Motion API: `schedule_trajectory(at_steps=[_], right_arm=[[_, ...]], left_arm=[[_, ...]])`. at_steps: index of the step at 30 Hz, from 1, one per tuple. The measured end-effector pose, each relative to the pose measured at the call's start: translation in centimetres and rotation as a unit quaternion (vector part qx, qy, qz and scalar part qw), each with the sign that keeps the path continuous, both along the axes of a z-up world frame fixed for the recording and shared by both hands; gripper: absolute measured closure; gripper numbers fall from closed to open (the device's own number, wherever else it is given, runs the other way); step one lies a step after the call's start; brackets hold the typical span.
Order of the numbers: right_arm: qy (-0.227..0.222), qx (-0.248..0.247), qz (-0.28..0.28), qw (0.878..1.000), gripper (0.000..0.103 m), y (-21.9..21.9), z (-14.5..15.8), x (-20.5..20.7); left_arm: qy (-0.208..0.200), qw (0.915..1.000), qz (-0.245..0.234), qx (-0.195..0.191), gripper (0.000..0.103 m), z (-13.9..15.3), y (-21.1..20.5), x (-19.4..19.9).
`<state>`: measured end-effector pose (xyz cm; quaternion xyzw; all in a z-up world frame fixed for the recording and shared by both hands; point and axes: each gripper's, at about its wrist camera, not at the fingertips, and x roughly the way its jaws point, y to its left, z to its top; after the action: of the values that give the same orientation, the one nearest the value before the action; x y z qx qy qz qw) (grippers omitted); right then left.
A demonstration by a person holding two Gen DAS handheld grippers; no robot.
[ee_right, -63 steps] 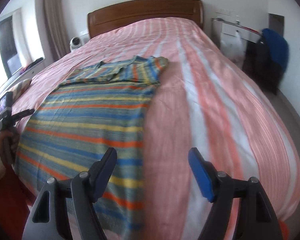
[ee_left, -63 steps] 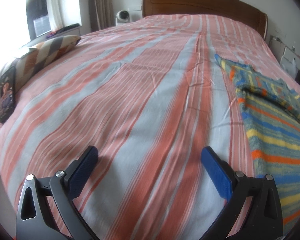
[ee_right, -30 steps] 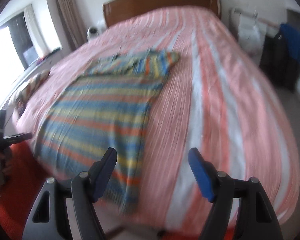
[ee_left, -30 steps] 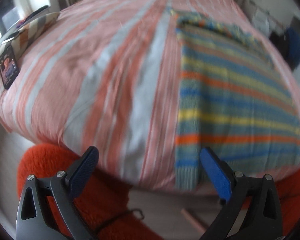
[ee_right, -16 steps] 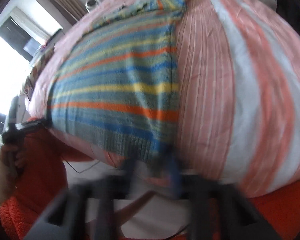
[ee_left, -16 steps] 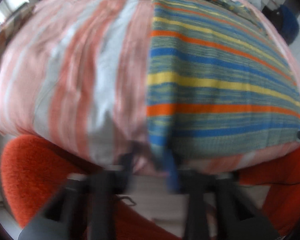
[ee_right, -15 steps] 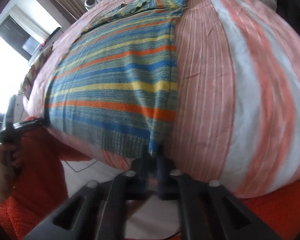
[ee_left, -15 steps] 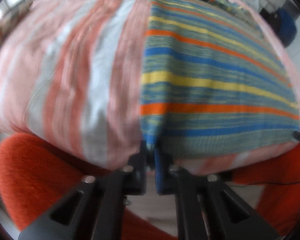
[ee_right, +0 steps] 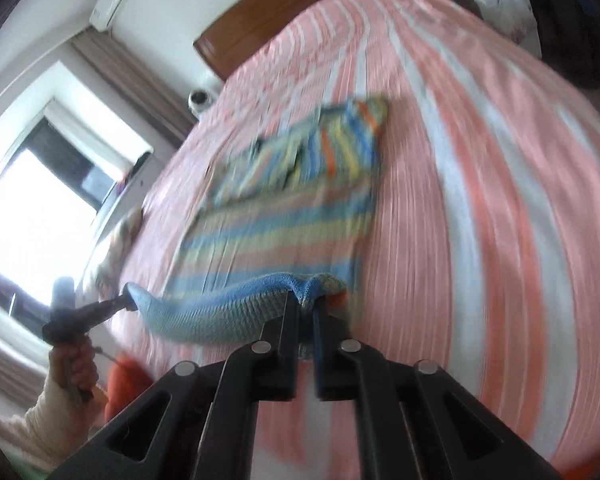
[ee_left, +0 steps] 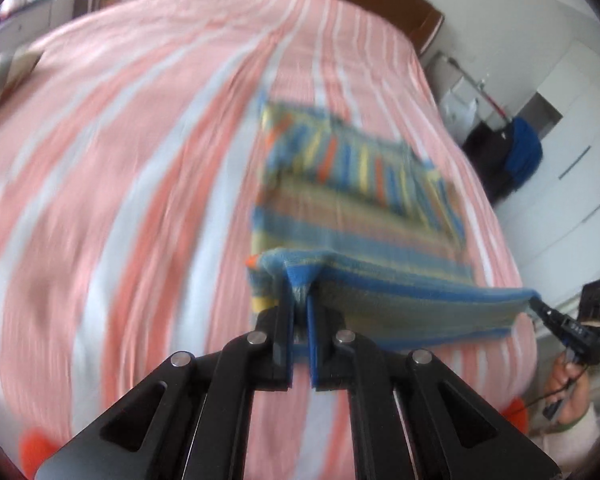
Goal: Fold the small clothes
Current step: 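Grasp the hem with the left gripper while the right gripper grasps the hem beside it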
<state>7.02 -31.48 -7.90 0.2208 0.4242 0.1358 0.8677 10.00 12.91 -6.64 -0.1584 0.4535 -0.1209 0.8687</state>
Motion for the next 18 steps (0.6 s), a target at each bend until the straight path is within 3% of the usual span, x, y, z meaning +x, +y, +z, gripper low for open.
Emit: schedule_trajectory(at_steps=[5,10,11,12,14,15,18], right_arm=[[-0.026,-0.013,-0.02,0.999,0.098,-1.7,0.4,11.6],[-0.021,-0.033,-0.039,0.998,0.098,-2.1,-0.6,22.7],[-0.024,-0.033,-0.04,0.998,0.097,-2.0,-1.1,24.7],[-0.022,-0.02,-0.037,0.999,0.095,-2.1,-2.0,26.6],[-0.003,-0.026,-0.052,0.998,0.076,-2.6,-3.5,29.0],[0.008,-0.031,-0.068,0.997,0.071,-3.1,-4.1,29.5],[-0.003,-0.027,-0.082,0.996,0.071,-4.3,-3.3,27.9]], left_arm=[[0.0,0.9996,0.019,0.023,0.1,-0.3,-0.7,11.7],[0.022,0.9968,0.051,0.057,0.096,-2.7,-1.1,19.8],[0.036,0.9947,0.068,0.068,0.09,-3.6,-1.2,21.7],[0.045,0.9932,0.08,0.072,0.077,-3.7,-0.8,22.0],[0.051,0.9914,0.103,0.063,0.06,-3.8,0.4,22.7],[0.041,0.9914,0.113,0.053,0.051,-3.5,1.2,22.5],[-0.001,0.9934,0.107,0.043,0.033,-1.8,3.0,19.8]])
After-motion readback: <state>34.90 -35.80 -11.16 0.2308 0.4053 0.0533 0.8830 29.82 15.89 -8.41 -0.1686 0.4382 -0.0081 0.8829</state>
